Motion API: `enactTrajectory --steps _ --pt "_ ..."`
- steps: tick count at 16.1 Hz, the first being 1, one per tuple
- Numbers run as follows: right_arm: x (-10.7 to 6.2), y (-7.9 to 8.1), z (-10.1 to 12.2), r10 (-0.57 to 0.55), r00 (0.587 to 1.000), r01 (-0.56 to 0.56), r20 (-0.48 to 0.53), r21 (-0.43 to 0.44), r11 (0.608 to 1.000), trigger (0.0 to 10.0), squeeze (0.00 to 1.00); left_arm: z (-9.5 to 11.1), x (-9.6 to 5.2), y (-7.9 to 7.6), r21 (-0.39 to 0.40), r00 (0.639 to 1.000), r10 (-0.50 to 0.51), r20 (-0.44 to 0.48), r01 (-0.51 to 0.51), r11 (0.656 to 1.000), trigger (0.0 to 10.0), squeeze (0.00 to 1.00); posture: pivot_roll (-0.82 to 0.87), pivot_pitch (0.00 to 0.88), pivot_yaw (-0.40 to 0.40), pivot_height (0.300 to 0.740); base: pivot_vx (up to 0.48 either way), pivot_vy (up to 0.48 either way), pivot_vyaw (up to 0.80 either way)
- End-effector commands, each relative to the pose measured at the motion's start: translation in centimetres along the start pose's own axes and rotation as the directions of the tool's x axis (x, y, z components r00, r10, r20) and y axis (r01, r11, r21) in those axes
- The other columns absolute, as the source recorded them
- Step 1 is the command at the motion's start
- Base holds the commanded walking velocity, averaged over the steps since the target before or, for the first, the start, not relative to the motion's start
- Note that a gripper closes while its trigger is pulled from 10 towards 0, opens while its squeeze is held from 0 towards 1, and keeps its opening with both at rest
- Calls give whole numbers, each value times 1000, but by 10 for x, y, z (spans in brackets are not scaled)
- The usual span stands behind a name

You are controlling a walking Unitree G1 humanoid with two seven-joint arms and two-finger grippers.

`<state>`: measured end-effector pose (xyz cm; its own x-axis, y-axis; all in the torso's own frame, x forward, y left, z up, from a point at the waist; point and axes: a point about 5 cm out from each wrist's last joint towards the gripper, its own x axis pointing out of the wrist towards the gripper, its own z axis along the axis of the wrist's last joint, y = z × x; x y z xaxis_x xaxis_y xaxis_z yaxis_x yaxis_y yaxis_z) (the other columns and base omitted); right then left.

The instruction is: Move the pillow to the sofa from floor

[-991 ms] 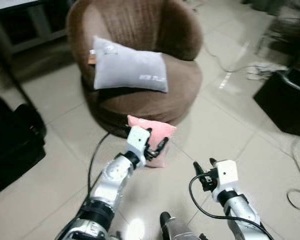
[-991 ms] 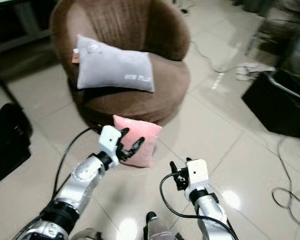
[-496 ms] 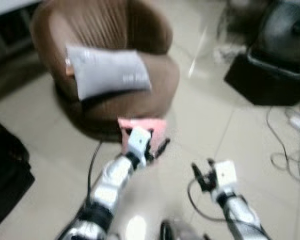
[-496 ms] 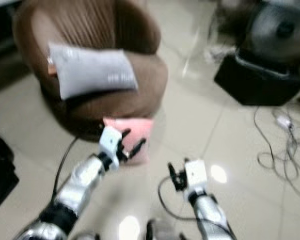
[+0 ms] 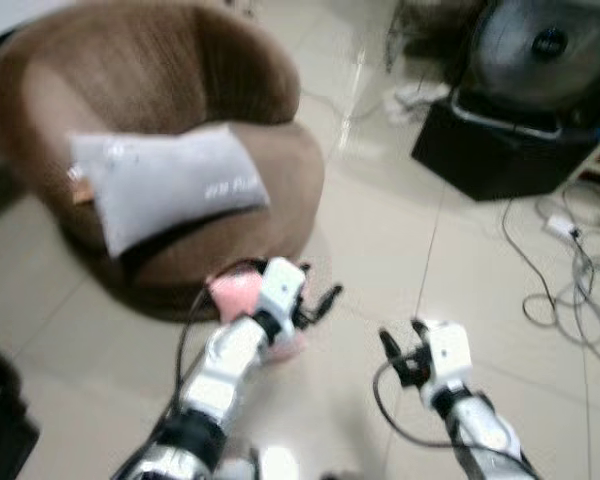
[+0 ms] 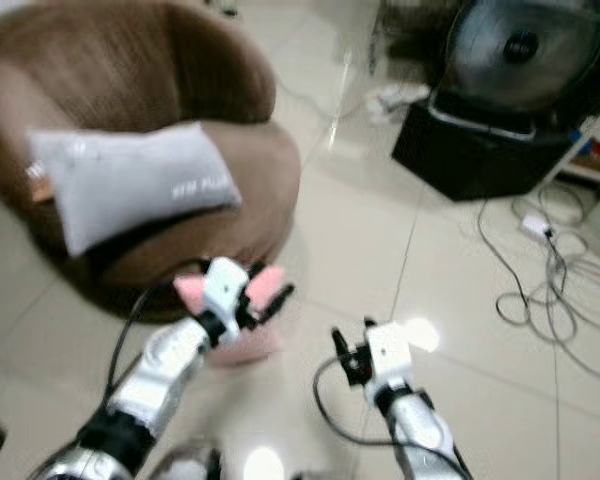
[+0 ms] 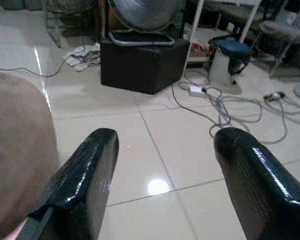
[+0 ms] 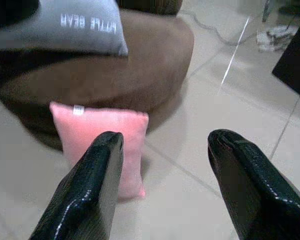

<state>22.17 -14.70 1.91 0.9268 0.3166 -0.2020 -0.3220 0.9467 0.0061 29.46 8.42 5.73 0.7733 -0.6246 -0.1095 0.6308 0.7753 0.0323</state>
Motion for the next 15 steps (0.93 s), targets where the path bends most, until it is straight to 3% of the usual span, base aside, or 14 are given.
enactTrajectory --steps 1,3,15 --pt "-5 -4 -5 -10 1000 10 -23 0 1000 10000 0 0 3 -6 -23 1000 -24 2 24 999 10000 0 -123 154 -53 740 480 0 -638" --pt "-5 -5 -5 -20 999 21 -26 4 1000 10000 0 2 3 -8 -53 999 -27 20 28 998 10000 0 -120 154 -53 740 448 120 -603" --pt "-4 -12 -8 -57 997 57 -51 10 998 10000 0 3 3 -9 -108 1000 -11 25 14 994 10000 0 -124 166 -54 740 0 41 0"
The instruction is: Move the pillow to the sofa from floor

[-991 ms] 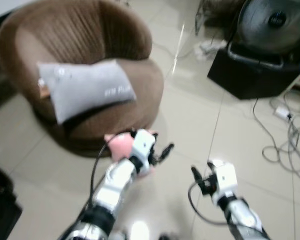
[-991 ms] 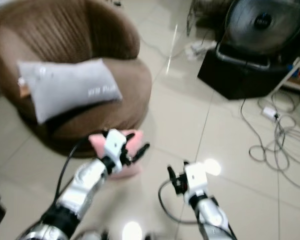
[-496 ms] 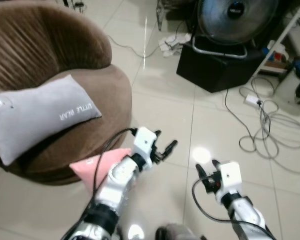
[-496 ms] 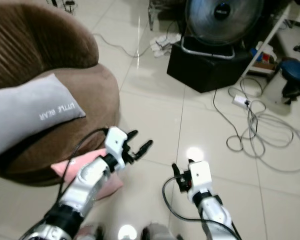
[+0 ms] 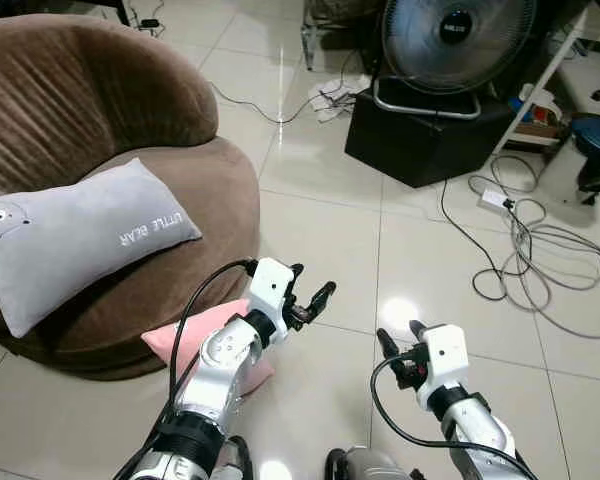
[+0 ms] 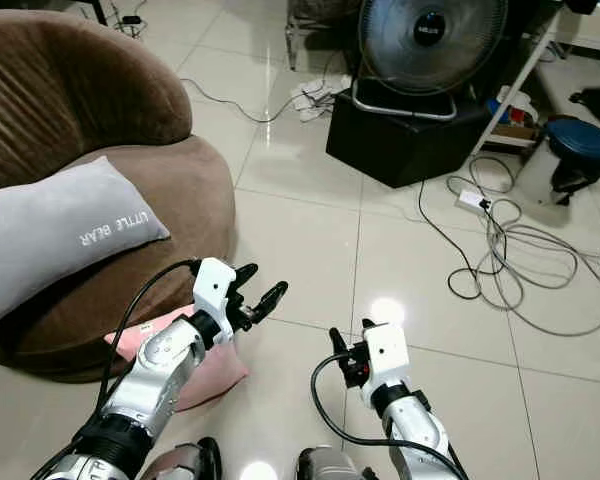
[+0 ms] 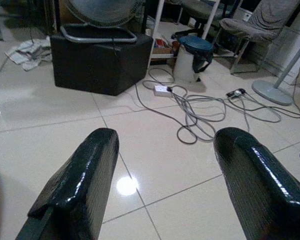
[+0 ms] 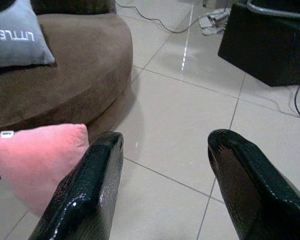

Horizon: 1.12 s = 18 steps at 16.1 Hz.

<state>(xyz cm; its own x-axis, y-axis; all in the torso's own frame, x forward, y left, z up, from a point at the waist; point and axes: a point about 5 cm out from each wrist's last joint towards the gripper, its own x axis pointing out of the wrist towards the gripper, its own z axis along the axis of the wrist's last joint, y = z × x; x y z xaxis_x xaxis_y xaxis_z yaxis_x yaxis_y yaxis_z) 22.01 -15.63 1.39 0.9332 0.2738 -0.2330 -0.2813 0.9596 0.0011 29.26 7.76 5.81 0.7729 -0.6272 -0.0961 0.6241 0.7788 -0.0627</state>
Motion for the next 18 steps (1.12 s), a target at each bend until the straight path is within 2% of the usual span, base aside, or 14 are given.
enactTrajectory --steps 1,2,7,13,17,18 --pt "-1 -4 -2 -15 1000 15 -19 7 1000 10000 0 2 1 -3 -20 1000 -13 14 13 1000 10000 0 -124 166 -54 740 0 0 0" --pt "-1 -5 -2 -15 1000 15 -20 7 1000 10000 0 3 1 -3 -24 1000 -15 18 15 1000 10000 0 -124 166 -54 740 0 0 0" --pt "-3 -7 -2 -20 1000 20 -22 6 1000 10000 0 3 1 -5 -3 1000 -22 11 22 1000 10000 0 -127 173 -56 740 0 480 0" --pt "-3 -10 -7 -19 999 20 -38 8 1000 10000 0 3 1 -6 -39 999 -29 14 30 999 10000 0 -121 168 -64 740 0 480 0" --pt "0 -10 -9 -15 999 15 -47 4 1000 10000 0 1 0 -7 -14 999 -40 -3 40 999 10000 0 -118 158 -63 740 0 475 0" --pt "0 -10 -9 -14 999 14 -47 3 1000 10000 0 1 0 -6 -3 999 -41 -5 41 999 10000 0 -118 158 -63 740 0 0 0"
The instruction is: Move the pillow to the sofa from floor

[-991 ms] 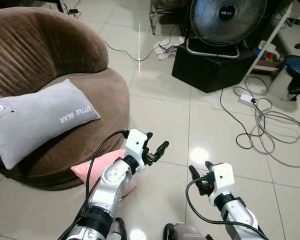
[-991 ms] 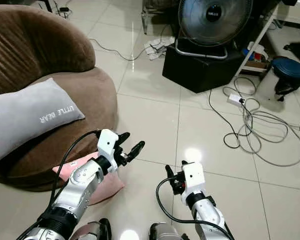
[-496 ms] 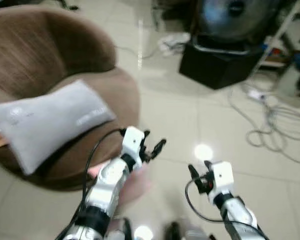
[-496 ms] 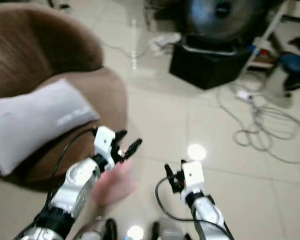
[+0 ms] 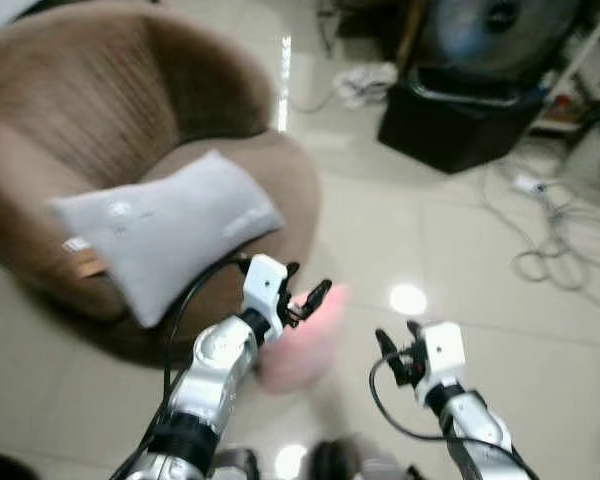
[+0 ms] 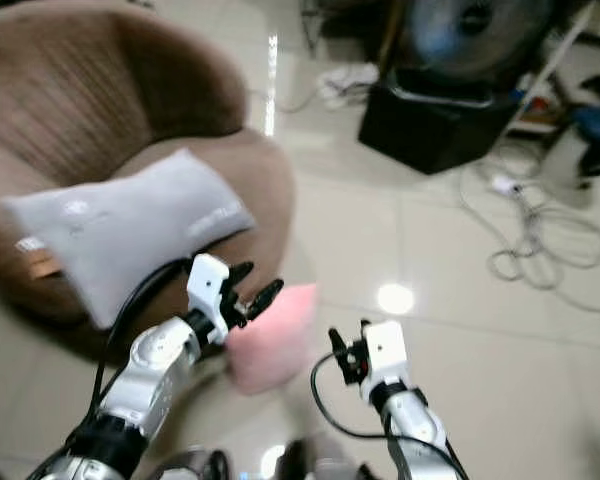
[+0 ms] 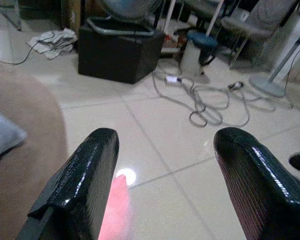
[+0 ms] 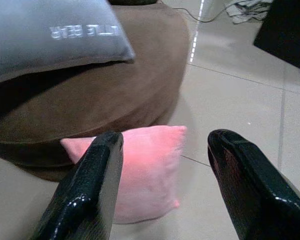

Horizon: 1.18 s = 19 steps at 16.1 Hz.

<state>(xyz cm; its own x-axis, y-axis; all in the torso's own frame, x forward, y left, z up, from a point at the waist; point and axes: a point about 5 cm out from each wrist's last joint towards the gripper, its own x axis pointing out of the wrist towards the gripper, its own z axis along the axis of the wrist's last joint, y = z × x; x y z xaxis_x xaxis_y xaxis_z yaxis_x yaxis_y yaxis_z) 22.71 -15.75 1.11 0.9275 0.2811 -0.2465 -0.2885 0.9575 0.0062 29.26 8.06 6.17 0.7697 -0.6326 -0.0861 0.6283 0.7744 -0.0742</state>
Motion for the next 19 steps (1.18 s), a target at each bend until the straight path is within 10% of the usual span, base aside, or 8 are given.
enactTrajectory --steps 1,5,6,19 --pt "-6 -5 -7 -22 999 22 -30 -1 1000 10000 0 -3 3 -7 27 1000 -25 -19 25 999 10000 0 -117 152 -62 740 0 0 0" --pt "-5 0 -2 -17 1000 17 -15 -8 1000 10000 0 -4 4 0 101 998 23 -56 -17 995 10000 0 -118 150 -61 740 0 0 0" --pt "-5 0 1 -17 1000 17 -11 -9 1000 10000 0 -3 3 5 105 997 65 -37 -61 993 10000 1000 -119 151 -60 740 0 0 0" --pt "0 -4 -2 -23 999 22 -40 -7 1000 10000 0 -13 -1 10 213 990 83 -112 -58 975 10000 1000 -105 165 -58 740 0 0 0"
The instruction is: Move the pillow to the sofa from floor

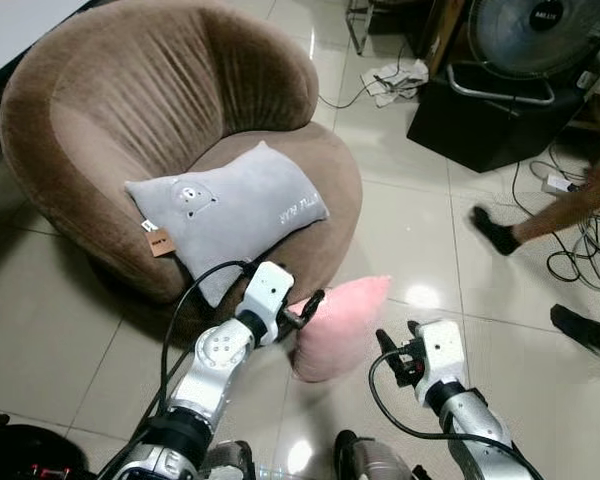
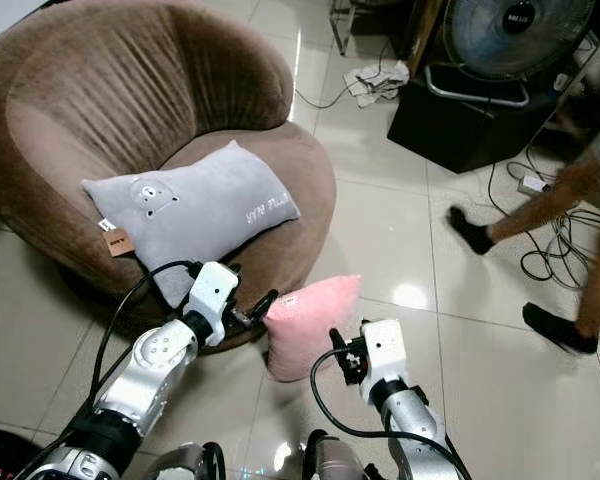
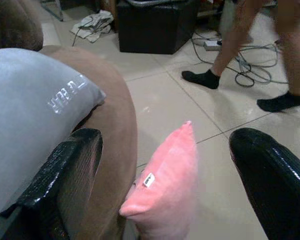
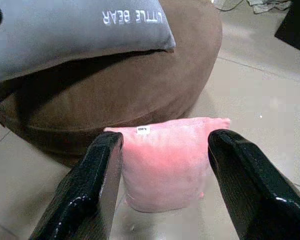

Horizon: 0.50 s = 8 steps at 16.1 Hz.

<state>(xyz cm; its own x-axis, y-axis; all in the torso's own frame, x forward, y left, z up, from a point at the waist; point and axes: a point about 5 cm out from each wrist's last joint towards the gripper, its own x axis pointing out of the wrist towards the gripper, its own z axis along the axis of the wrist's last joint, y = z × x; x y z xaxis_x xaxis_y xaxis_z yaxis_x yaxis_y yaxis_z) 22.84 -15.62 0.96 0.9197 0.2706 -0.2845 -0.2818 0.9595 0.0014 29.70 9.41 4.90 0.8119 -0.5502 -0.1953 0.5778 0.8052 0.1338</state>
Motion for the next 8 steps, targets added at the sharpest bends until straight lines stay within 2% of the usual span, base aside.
enactTrajectory --steps 1,8 --pt "0 -6 -2 -19 1000 19 -1 -3 1000 10000 0 1 3 -4 19 1000 -18 0 18 1000 10000 1000 -103 162 -59 740 0 0 0" --pt "8 -8 -6 -10 1000 10 -3 -14 1000 10000 0 3 3 -5 29 1000 -26 18 26 999 10000 1000 -88 155 -66 740 0 0 0"
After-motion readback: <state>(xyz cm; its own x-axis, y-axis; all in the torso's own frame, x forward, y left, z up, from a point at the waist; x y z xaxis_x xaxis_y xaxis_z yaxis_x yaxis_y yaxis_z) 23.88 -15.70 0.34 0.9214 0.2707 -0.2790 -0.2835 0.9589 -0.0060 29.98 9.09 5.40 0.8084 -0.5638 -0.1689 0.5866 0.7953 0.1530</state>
